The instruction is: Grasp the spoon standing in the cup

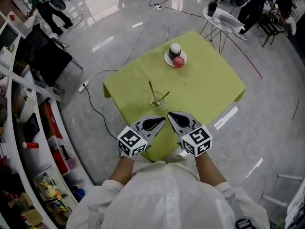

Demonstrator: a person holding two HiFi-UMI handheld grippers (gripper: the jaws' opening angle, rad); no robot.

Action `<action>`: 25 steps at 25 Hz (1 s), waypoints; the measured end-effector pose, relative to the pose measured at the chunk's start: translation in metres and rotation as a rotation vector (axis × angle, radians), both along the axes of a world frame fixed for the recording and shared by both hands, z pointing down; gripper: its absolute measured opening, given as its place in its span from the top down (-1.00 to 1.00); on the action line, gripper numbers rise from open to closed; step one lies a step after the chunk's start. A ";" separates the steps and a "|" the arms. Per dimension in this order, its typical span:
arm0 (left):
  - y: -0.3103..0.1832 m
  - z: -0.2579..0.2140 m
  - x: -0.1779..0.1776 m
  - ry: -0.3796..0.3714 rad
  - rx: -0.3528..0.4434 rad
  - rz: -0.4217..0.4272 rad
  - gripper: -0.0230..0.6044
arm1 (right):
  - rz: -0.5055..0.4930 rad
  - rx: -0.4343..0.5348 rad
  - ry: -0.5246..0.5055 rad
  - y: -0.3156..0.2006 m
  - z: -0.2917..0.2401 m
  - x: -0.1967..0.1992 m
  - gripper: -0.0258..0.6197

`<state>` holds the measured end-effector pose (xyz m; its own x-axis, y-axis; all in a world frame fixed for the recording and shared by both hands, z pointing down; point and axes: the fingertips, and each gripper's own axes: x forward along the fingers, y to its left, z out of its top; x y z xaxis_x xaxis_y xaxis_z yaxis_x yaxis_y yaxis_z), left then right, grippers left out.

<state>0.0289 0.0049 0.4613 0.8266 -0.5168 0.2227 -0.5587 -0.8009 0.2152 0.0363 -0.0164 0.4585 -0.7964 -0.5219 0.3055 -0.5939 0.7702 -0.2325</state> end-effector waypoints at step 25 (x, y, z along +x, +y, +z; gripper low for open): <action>-0.033 0.030 -0.027 -0.011 -0.083 0.222 0.91 | 0.243 -0.134 0.020 -0.047 0.042 -0.005 0.74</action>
